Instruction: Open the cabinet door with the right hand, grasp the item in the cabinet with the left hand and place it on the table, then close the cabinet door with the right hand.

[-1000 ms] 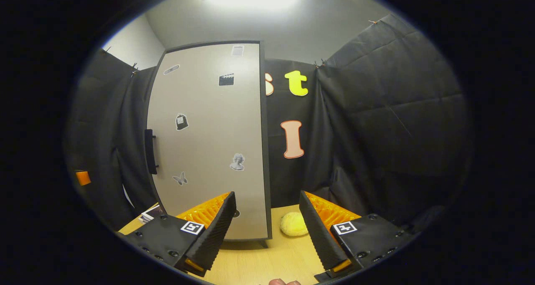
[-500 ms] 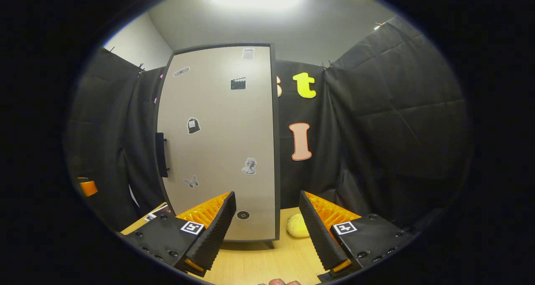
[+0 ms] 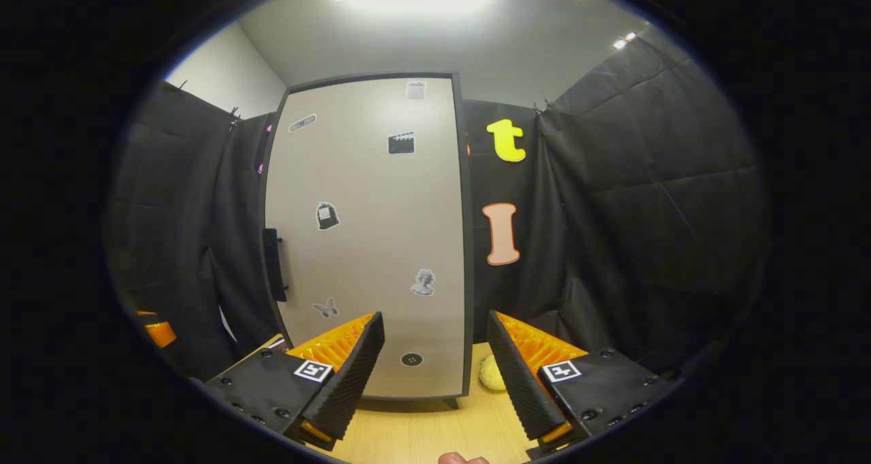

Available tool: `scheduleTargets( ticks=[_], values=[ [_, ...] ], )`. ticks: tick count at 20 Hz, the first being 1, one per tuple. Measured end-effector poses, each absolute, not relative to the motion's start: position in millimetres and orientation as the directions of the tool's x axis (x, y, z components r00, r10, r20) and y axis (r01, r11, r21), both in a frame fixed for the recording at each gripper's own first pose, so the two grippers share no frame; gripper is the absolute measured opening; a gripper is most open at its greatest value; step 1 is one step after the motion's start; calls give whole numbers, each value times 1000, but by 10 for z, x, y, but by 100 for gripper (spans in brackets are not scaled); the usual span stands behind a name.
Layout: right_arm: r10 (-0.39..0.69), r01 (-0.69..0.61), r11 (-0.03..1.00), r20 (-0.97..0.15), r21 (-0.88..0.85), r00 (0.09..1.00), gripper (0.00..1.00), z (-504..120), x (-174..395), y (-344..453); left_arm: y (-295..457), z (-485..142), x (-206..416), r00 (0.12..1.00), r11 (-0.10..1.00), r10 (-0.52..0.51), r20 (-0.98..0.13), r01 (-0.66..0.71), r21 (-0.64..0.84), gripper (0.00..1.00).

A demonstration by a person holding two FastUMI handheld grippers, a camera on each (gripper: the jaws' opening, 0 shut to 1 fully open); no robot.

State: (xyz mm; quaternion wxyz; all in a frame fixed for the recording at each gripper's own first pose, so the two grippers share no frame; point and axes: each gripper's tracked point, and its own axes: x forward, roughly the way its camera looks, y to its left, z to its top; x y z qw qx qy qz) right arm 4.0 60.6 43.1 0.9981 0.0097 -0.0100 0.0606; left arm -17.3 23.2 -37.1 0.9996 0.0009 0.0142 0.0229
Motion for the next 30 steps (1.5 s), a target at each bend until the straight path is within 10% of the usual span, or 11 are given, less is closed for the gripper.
scheduleTargets(
  ticks=[17, 30],
  values=[
    [397, -397, 917, 0, 30, 918, 97, 1223, 556, 2454, 678, -518, -249, 992, 991, 122, -40, -124, -51, 94],
    [408, -411, 911, -83, -21, 909, 98, 878, 1107, 3436, 1190, -868, -338, 967, 970, 231, -106, -237, -53, 91]
  ],
)
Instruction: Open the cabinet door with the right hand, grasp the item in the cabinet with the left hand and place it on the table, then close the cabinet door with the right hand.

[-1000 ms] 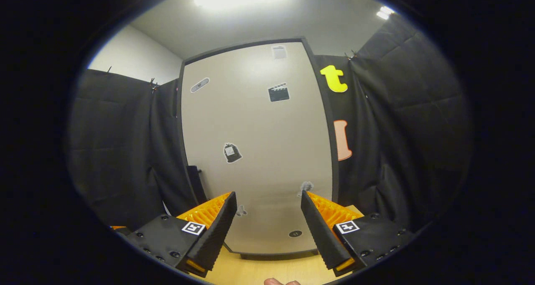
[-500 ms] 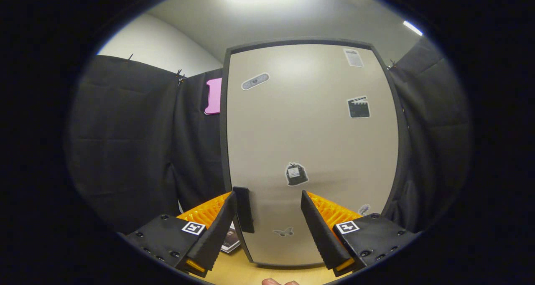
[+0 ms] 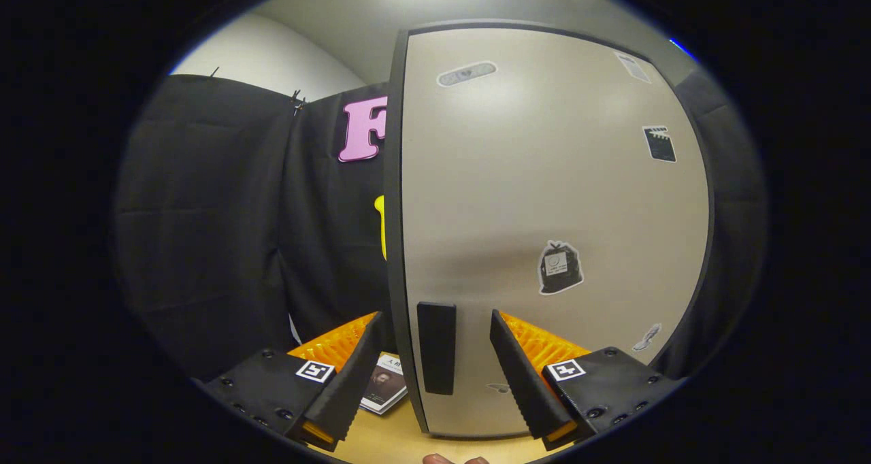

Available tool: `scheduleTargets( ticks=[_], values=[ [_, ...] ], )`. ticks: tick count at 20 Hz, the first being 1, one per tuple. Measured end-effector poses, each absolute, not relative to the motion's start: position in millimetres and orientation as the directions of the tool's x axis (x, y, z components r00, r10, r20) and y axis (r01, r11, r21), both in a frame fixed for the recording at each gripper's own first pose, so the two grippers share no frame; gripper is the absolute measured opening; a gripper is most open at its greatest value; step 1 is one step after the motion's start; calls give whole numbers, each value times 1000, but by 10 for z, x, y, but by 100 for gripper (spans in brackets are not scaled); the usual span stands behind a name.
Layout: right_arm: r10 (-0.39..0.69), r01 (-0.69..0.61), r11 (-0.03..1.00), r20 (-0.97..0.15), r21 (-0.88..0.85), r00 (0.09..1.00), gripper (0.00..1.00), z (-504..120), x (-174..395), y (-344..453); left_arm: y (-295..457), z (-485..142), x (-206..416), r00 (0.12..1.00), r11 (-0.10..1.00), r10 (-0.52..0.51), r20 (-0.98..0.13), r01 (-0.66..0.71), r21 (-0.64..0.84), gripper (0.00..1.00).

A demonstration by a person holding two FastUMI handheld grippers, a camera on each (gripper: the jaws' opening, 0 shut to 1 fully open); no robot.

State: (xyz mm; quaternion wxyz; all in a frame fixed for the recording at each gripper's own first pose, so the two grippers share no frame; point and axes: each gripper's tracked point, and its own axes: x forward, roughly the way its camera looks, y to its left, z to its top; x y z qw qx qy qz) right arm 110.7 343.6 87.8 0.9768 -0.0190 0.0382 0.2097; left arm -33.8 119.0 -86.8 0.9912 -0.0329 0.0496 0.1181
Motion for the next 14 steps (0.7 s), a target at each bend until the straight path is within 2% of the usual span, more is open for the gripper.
scheduleTargets(
  ticks=[1, 2, 5, 6, 7, 8, 11, 12, 14],
  values=[
    [396, -399, 917, -88, -25, 914, 97, 832, 1148, 3449, 1216, -910, -338, 965, 968, 236, -115, -244, -61, 91],
    [381, -385, 922, -95, -31, 920, 92, 788, 1191, 3453, 1227, -937, -329, 964, 967, 236, -121, -245, -65, 94],
    [346, -354, 934, -135, -40, 928, 92, 607, 1320, 3455, 1258, -1069, -314, 961, 967, 237, -144, -247, -57, 94],
    [342, -350, 936, -147, -33, 928, 97, 566, 1337, 3462, 1269, -1117, -307, 959, 967, 238, -151, -249, -54, 91],
    [346, -354, 935, -154, -27, 926, 97, 522, 1355, 3480, 1281, -1135, -313, 958, 967, 239, -156, -250, -52, 95],
    [336, -345, 938, -158, -30, 929, 92, 503, 1366, 3477, 1289, -1165, -322, 957, 967, 240, -162, -251, -51, 95],
    [319, -328, 944, -159, -29, 934, 94, 473, 1370, 3461, 1323, -1230, -330, 955, 967, 238, -176, -249, -48, 95],
    [316, -324, 946, -159, -24, 935, 72, 467, 1387, 3459, 1328, -1243, -338, 955, 967, 237, -178, -249, -47, 95],
    [333, -336, 942, -168, 8, 928, 55, 443, 1383, 3483, 1337, -1257, -352, 955, 968, 238, -179, -249, -43, 95]
  ],
)
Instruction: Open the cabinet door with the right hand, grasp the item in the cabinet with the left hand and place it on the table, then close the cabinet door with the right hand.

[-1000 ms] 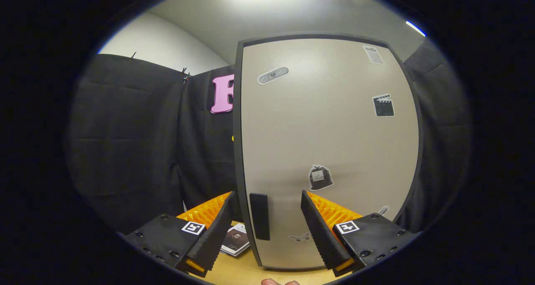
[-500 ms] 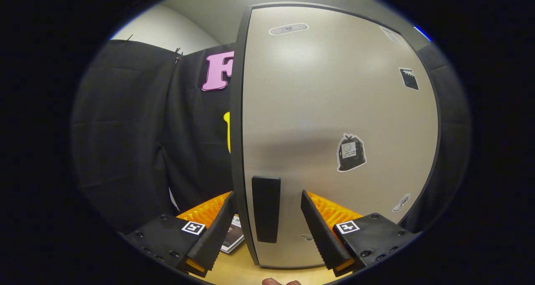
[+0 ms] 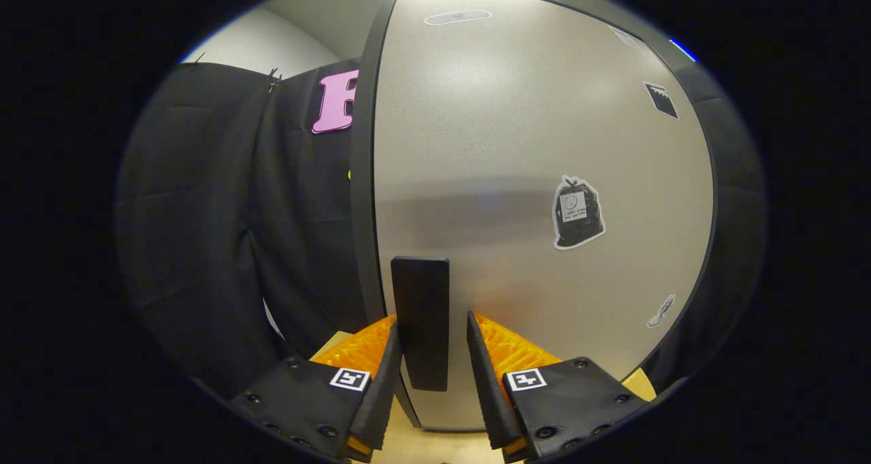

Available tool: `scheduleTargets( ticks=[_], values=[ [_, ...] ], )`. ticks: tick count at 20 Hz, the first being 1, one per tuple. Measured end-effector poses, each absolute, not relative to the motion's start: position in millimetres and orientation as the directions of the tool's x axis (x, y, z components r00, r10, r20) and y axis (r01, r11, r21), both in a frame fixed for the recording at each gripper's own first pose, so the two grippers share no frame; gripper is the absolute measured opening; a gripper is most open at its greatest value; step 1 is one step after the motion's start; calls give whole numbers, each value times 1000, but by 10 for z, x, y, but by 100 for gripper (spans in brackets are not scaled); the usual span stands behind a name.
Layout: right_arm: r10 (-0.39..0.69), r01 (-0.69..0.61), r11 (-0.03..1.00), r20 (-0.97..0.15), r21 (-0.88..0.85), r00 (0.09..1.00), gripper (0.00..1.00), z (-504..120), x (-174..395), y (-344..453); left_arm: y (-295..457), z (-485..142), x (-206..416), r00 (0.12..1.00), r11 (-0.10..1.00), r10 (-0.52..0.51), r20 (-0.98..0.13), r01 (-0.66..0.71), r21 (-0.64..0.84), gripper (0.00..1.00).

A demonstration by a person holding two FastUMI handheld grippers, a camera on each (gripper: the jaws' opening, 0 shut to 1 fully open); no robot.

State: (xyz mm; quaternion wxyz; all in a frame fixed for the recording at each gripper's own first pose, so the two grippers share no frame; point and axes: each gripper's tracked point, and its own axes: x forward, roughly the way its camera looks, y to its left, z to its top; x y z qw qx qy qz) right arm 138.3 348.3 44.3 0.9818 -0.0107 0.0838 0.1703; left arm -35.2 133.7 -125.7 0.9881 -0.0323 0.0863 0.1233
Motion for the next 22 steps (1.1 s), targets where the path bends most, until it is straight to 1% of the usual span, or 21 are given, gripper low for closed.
scheduleTargets(
  ticks=[1, 2, 3, 4, 5, 6, 7, 8, 9, 10, 11, 12, 14, 15, 16, 17, 18, 19, 20, 22],
  values=[
    [348, -345, 937, -178, 48, 920, 55, 401, 1386, 3533, 1327, -1255, -359, 956, 968, 235, -177, -246, -40, 95],
    [357, -349, 934, -170, 76, 919, 36, 419, 1392, 3541, 1306, -1246, -364, 959, 971, 228, -169, -237, -39, 95],
    [357, -349, 934, -172, 77, 918, 38, 415, 1388, 3531, 1276, -1223, -370, 961, 972, 225, -163, -233, -36, 91],
    [356, -350, 935, -164, 66, 920, 35, 428, 1384, 3522, 1250, -1219, -388, 962, 973, 220, -160, -228, -32, 92],
    [358, -354, 934, -158, 51, 920, 30, 420, 1383, 3535, 1208, -1231, -394, 964, 975, 213, -161, -220, -26, 95],
    [361, -359, 933, -150, 40, 921, 30, 431, 1368, 3527, 1173, -1240, -393, 964, 976, 212, -162, -217, -17, 95],
    [372, -372, 928, -140, 27, 918, 25, 424, 1389, 3543, 1150, -1239, -400, 963, 976, 215, -163, -219, -7, 99],
    [387, -387, 922, -130, 24, 913, 25, 431, 1385, 3543, 1143, -1237, -411, 962, 974, 222, -160, -225, 5, 99],
    [403, -404, 915, -126, 23, 906, 16, 414, 1399, 3559, 1114, -1203, -432, 963, 974, 225, -151, -225, 20, 91],
    [420, -420, 907, -124, 20, 899, 13, 425, 1391, 3557, 1073, -1178, -445, 964, 975, 223, -143, -220, 31, 92],
    [431, -433, 901, -139, 21, 891, 10, 403, 1368, 3546, 1035, -1167, -452, 966, 976, 219, -139, -215, 38, 95],
    [438, -439, 898, -140, 24, 888, 13, 410, 1362, 3548, 1003, -1179, -453, 967, 977, 214, -138, -211, 37, 92],
    [444, -446, 895, -135, 10, 886, 13, 410, 1340, 3534, 937, -1174, -467, 970, 979, 202, -137, -201, 22, 92],
    [447, -450, 893, -129, 6, 885, 10, 417, 1314, 3532, 917, -1171, -477, 970, 979, 202, -136, -201, 18, 92],
    [456, -459, 888, -130, 3, 880, 13, 414, 1290, 3524, 927, -1164, -499, 969, 978, 208, -135, -207, 19, 92],
    [469, -472, 882, -130, 6, 874, 10, 423, 1250, 3520, 927, -1165, -520, 968, 977, 212, -137, -211, 21, 95],
    [482, -485, 874, -132, 9, 866, 13, 433, 1204, 3503, 913, -1189, -554, 966, 976, 215, -140, -215, 20, 99],
    [496, -499, 867, -131, 8, 859, 13, 424, 1149, 3486, 907, -1207, -567, 965, 976, 218, -145, -218, 17, 91],
    [507, -510, 860, -126, 5, 853, 13, 434, 1088, 3463, 896, -1232, -586, 964, 976, 218, -152, -219, 12, 94],
    [527, -530, 848, -121, 8, 841, 13, 443, 931, 3344, 857, -1277, -623, 962, 976, 214, -169, -217, -3, 95]
  ],
)
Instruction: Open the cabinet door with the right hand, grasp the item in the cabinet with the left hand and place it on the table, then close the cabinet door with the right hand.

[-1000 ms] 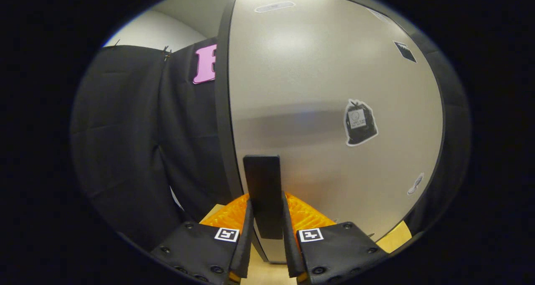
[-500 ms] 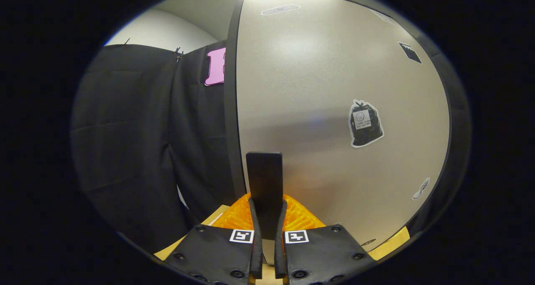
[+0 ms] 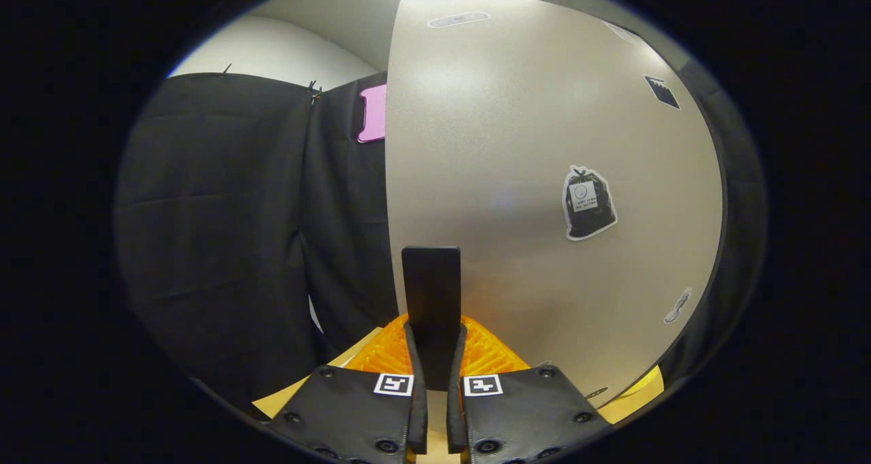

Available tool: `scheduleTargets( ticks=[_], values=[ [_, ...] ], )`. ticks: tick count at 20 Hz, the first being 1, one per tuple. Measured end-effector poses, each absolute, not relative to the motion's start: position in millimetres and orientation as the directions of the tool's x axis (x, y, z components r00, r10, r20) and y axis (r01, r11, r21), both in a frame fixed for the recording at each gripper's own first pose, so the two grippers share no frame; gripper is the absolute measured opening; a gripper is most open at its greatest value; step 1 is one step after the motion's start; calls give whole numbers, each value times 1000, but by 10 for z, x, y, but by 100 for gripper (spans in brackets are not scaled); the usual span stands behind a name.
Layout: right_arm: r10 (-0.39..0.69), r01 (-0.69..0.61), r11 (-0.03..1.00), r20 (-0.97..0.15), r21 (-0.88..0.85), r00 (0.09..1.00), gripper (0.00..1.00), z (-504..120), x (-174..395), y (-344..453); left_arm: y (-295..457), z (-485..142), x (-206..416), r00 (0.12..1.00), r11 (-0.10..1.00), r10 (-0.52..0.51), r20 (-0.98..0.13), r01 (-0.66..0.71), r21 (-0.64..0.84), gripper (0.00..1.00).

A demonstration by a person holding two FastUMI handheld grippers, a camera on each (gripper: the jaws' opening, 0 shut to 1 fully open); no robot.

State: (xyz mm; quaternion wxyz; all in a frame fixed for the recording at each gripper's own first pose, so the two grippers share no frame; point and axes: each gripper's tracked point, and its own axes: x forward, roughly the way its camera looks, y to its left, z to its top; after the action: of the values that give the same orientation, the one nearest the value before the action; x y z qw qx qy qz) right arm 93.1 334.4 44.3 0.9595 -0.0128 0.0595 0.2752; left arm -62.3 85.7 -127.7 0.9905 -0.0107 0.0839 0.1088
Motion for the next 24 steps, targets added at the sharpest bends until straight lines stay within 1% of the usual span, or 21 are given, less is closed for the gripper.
scheduleTargets(
  ticks=[1, 2, 3, 4, 5, 6, 7, 8, 9, 10, 11, 13, 17, 18, 19, 20, 21, 23, 24],
  values=[
    [536, -538, 843, -120, 12, 836, 13, 458, 841, 3266, 843, -1281, -638, 962, 976, 213, -170, -218, -10, 95],
    [543, -545, 838, -119, 17, 831, 13, 480, 761, 3205, 835, -1286, -652, 962, 976, 211, -171, -217, -16, 91],
    [551, -553, 833, -119, 21, 826, 10, 476, 699, 3178, 821, -1292, -660, 961, 976, 212, -176, -218, -17, 92],
    [559, -560, 828, -121, 27, 821, 13, 482, 642, 3136, 815, -1301, -687, 960, 975, 213, -179, -220, -17, 94],
    [565, -566, 824, -120, 30, 816, 13, 483, 592, 3108, 800, -1298, -707, 960, 975, 214, -182, -220, -15, 95],
    [571, -572, 820, -119, 29, 813, 13, 484, 536, 3078, 780, -1308, -719, 959, 975, 216, -184, -222, -12, 99],
    [576, -577, 816, -118, 29, 808, 13, 463, 567, 3103, 764, -1310, -739, 958, 975, 217, -187, -223, -10, 99],
    [583, -584, 811, -118, 33, 804, 10, 461, 563, 3092, 744, -1321, -765, 958, 975, 217, -190, -222, -8, 99],
    [590, -590, 806, -118, 37, 799, 13, 447, 550, 3072, 728, -1333, -782, 957, 975, 216, -195, -221, -8, 99],
    [594, -595, 803, -121, 38, 795, 13, 444, 539, 3046, 712, -1344, -797, 956, 975, 216, -197, -222, -7, 92],
    [598, -599, 800, -121, 34, 792, 13, 440, 530, 3040, 691, -1347, -805, 956, 975, 215, -200, -221, -6, 94],
    [609, -610, 792, -119, 32, 785, 13, 438, 524, 3031, 654, -1346, -836, 956, 976, 214, -203, -219, -2, 95],
    [626, -626, 778, -127, 43, 769, 13, 428, 518, 2992, 590, -1332, -818, 959, 978, 203, -198, -207, 0, 95],
    [629, -629, 776, -126, 41, 767, 13, 417, 533, 2987, 575, -1319, -803, 960, 979, 200, -196, -204, -1, 92],
    [631, -632, 774, -123, 39, 766, 13, 418, 540, 2977, 555, -1314, -789, 961, 980, 195, -195, -200, -2, 92],
    [634, -634, 772, -120, 38, 764, 10, 417, 524, 2971, 540, -1306, -771, 962, 981, 191, -193, -195, -3, 92],
    [635, -635, 771, -121, 39, 763, 13, 423, 519, 2962, 525, -1298, -761, 963, 982, 186, -193, -190, -5, 92],
    [635, -636, 771, -127, 34, 762, 13, 419, 511, 2946, 476, -1300, -728, 966, 984, 172, -195, -177, -6, 92],
    [632, -633, 773, -126, 38, 764, 17, 427, 504, 2924, 453, -1279, -718, 967, 985, 168, -192, -172, -4, 92]
  ],
)
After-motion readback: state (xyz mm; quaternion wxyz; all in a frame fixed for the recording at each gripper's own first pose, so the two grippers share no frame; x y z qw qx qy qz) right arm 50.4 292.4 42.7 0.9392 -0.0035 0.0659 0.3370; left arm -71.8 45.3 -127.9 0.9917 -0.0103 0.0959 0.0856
